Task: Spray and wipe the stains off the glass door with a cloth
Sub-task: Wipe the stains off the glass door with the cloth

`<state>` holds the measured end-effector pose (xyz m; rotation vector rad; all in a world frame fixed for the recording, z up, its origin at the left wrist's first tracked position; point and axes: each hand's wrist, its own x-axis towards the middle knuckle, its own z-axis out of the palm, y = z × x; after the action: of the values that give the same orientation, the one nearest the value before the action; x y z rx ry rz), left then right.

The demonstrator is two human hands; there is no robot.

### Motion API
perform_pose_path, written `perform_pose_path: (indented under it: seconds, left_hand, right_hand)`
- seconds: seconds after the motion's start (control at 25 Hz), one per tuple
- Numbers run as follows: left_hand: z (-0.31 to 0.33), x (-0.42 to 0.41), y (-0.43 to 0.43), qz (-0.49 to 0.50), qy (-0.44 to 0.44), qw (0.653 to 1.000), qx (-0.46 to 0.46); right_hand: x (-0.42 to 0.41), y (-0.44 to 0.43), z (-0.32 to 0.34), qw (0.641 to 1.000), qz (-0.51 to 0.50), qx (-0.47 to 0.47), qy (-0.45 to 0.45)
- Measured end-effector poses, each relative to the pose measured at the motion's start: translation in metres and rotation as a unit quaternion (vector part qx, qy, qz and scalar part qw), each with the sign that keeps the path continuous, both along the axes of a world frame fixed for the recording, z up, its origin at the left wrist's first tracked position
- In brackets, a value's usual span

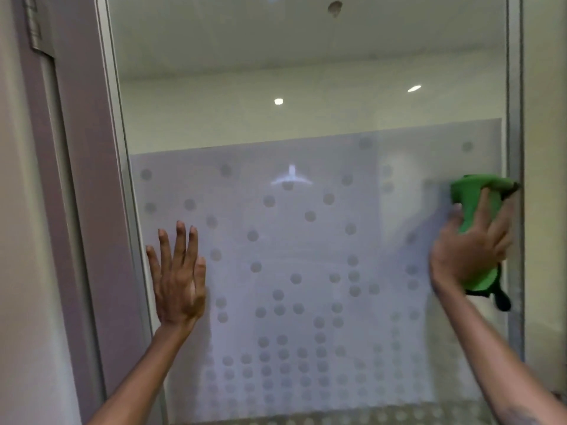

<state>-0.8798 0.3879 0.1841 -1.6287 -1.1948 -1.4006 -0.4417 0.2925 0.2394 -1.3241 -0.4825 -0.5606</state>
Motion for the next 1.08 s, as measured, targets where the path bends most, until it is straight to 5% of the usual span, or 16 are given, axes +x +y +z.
perform_pose_path:
  seconds: [0.16, 0.28, 0.44, 0.56, 0.64, 0.92, 1.08]
  left_hand:
    - [0.0, -0.001, 0.003, -0.014, 0.002, 1.0, 0.012]
    - [0.001, -0.002, 0.002, -0.024, 0.002, 1.0, 0.015]
    - [0.002, -0.005, -0.002, -0.021, 0.02, 0.999, 0.014]
    - [0.003, -0.004, -0.006, -0.027, 0.008, 1.0, 0.003]
    - [0.002, -0.002, -0.007, -0.034, 0.002, 0.999, 0.005]
    - [0.0, -0.003, -0.001, -0.023, 0.006, 0.999, 0.031]
    - [-0.001, -0.002, 0.001, -0.023, 0.004, 0.999, 0.033]
  right_hand:
    - [-0.134, 0.035, -0.006, 0.996, -0.01, 0.003, -0.089]
    - [-0.244, 0.049, -0.021, 0.963, 0.019, -0.009, -0.267]
    - [-0.268, 0.059, -0.055, 0.815, 0.068, -0.053, -0.573]
    - [-0.221, 0.057, -0.062, 0.716, 0.055, -0.077, -0.691]
    - [-0.175, 0.05, -0.067, 0.695, 0.04, -0.083, -0.713]
    - [0.017, 0.006, -0.072, 0.879, -0.065, -0.062, -0.468]
    - [0.029, -0.001, -0.083, 0.986, -0.051, -0.059, -0.146]
